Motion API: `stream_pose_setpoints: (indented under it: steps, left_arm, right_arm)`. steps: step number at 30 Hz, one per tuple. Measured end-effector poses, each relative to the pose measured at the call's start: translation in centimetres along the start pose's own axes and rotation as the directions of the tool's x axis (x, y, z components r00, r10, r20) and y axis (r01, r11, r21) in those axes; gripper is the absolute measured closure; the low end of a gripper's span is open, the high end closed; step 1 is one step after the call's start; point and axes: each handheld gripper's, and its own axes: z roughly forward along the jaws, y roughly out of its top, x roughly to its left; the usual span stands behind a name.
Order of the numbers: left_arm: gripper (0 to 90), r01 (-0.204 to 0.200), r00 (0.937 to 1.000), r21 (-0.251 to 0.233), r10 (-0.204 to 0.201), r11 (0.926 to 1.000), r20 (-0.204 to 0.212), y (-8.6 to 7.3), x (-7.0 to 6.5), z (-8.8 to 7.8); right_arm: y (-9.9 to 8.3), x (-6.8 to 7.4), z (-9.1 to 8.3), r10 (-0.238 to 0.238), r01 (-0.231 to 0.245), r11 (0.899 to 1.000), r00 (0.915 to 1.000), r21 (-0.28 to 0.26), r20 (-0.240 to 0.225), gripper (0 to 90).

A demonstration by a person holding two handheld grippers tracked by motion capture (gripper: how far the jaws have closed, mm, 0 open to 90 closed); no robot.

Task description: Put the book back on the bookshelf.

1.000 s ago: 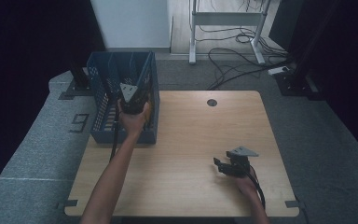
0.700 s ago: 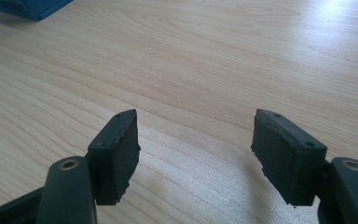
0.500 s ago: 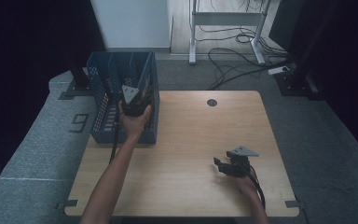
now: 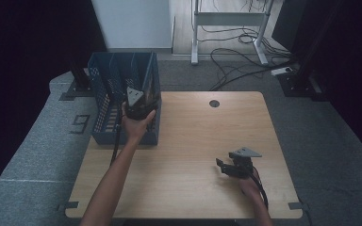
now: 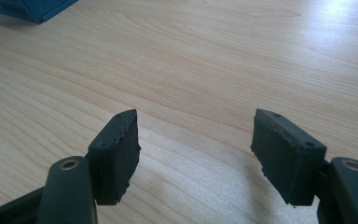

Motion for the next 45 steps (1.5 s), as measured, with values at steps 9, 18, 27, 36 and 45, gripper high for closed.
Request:
stream_pose_setpoints:
  steps: [9, 18, 27, 36, 45]
  left_arm:
    - [34.2, 0.017, 0.9993, 0.012, -0.018, 0.9998, 0.033, 0.3, 0.4, -1.3]
    - [32.3, 0.038, 0.9979, 0.068, -0.041, 0.997, 0.049, -0.3, 1.5, -2.8]
    - [31.5, 0.039, 0.9941, 0.124, -0.051, 0.9915, 0.096, -1.4, 1.6, -4.8]
    - [31.5, 0.04, 0.9891, 0.137, -0.059, 0.9897, 0.135, -2.5, 0.7, -6.9]
    - [31.9, 0.055, 0.9816, 0.161, -0.083, 0.9854, 0.172, -4.1, 0.7, -8.6]
  right_arm:
    - [0.1, -0.1, 0.0, 0.0, 0.0, 1.0, 0.9999, -0.001, 0.011, 31.1]
    - [0.1, 0.0, 0.2, -0.004, 0.004, 1.0, 0.9999, -0.001, 0.017, 31.2]
    - [0.2, 0.0, 0.3, -0.005, 0.005, 1.0, 0.9996, 0.01, 0.026, 31.3]
    - [0.2, 0.1, 0.4, -0.008, 0.007, 1.0, 0.9996, 0.028, 0.027, 31.3]
    - [0.3, 0.1, 0.6, -0.012, 0.011, 0.999, 0.9995, 0.033, 0.028, 31.3]
